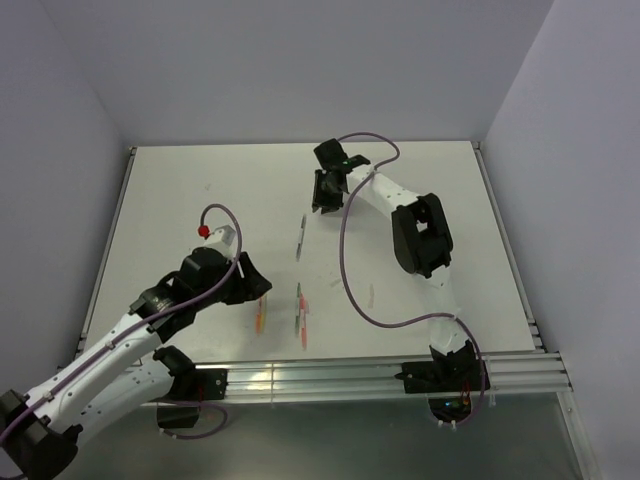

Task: Insert the pens into the pen caps

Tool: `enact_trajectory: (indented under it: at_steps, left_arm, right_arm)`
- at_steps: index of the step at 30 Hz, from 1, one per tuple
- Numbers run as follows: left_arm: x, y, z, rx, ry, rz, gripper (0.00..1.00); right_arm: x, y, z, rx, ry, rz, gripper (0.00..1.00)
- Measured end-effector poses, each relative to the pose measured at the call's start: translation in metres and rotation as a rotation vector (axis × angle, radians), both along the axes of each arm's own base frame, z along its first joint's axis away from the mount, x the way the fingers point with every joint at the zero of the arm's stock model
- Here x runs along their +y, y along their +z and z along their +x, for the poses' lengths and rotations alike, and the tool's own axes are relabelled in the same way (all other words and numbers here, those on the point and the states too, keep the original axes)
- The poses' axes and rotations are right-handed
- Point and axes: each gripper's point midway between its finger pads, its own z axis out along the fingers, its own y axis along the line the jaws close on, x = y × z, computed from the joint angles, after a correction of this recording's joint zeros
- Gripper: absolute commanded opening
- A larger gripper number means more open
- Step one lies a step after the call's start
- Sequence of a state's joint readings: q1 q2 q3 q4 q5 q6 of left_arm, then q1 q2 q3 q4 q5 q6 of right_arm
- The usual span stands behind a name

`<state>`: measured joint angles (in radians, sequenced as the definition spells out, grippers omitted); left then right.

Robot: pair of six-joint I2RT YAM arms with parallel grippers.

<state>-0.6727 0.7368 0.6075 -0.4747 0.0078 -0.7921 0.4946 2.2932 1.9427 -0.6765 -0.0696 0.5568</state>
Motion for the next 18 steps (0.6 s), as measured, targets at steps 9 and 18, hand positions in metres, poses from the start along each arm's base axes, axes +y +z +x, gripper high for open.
enact_trajectory:
  at_steps: [9, 18]
  left_arm:
    - [-0.009, -0.044, -0.011, 0.117, -0.022, 0.053, 0.44]
    - [-0.034, -0.092, -0.030, 0.192, -0.104, 0.202, 0.40]
  right_arm:
    - [-0.004, 0.007, -0.002, -0.012, -0.008, -0.010, 0.37]
    - [-0.022, 0.109, -0.035, -0.146, -0.016, 0.068, 0.37]
